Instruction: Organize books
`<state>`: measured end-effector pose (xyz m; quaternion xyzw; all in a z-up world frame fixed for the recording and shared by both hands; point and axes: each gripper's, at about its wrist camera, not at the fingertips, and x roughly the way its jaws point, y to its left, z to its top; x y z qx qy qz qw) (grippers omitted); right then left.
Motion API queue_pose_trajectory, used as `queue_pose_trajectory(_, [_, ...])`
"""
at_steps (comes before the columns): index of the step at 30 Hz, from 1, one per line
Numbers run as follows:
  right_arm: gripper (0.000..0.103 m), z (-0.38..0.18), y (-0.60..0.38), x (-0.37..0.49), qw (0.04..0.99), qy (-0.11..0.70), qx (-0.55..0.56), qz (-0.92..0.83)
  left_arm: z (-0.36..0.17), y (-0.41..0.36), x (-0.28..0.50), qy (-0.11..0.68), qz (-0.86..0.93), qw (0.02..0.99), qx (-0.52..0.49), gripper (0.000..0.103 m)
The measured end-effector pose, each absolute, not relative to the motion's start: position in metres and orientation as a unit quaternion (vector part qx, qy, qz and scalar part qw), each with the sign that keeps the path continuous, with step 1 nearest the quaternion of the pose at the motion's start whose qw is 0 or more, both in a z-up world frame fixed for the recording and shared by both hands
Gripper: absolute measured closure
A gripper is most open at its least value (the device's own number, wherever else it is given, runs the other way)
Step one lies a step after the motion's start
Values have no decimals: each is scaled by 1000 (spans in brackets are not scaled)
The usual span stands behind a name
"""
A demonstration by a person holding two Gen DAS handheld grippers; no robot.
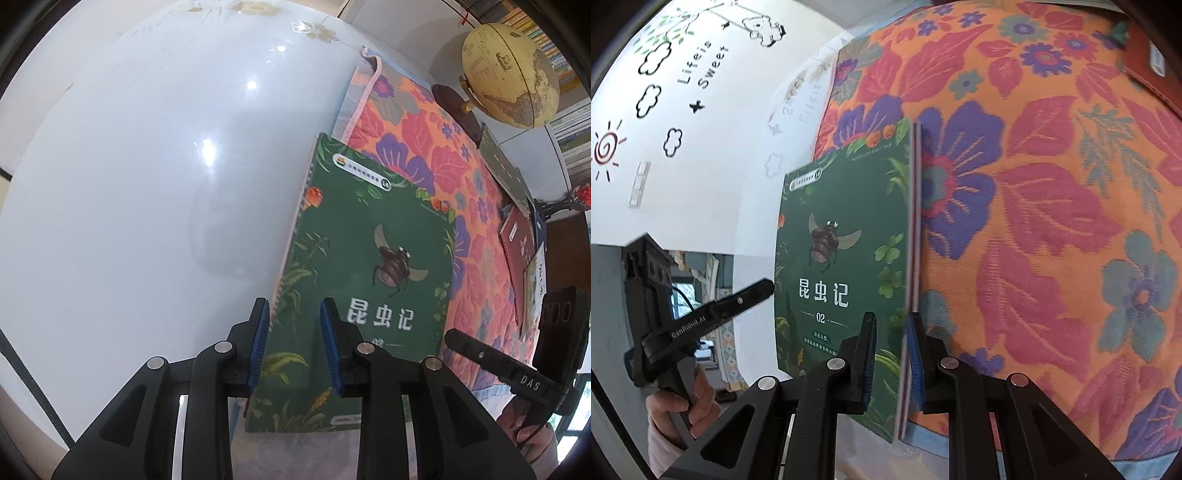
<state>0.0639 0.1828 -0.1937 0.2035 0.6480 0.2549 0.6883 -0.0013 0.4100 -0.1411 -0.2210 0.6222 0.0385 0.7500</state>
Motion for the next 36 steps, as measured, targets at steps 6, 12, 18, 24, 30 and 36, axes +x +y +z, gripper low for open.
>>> queue_pose_trajectory(6, [87,-187,140,62,694,639,233,237,-138,388,-3,625,38,747,-223,75])
queue_pose_trajectory(12, [87,-180,77,54,706,625,259,208,-128,338,10,625,14,754,-200,73])
queue_pose_trajectory(18, [87,-175,-7,45,720,608,289,170,-125,252,39,635,-36,757,-148,71])
queue_pose_trajectory(24, [87,-160,-103,37,751,569,312,122,-123,144,80,640,-98,757,-90,71])
queue_pose_trajectory(30, [87,-162,-203,33,764,534,356,67,-119,41,130,633,-159,757,-41,71])
queue_pose_trajectory(36, [87,-175,-280,38,770,500,395,29,-118,-42,174,607,-196,770,15,70])
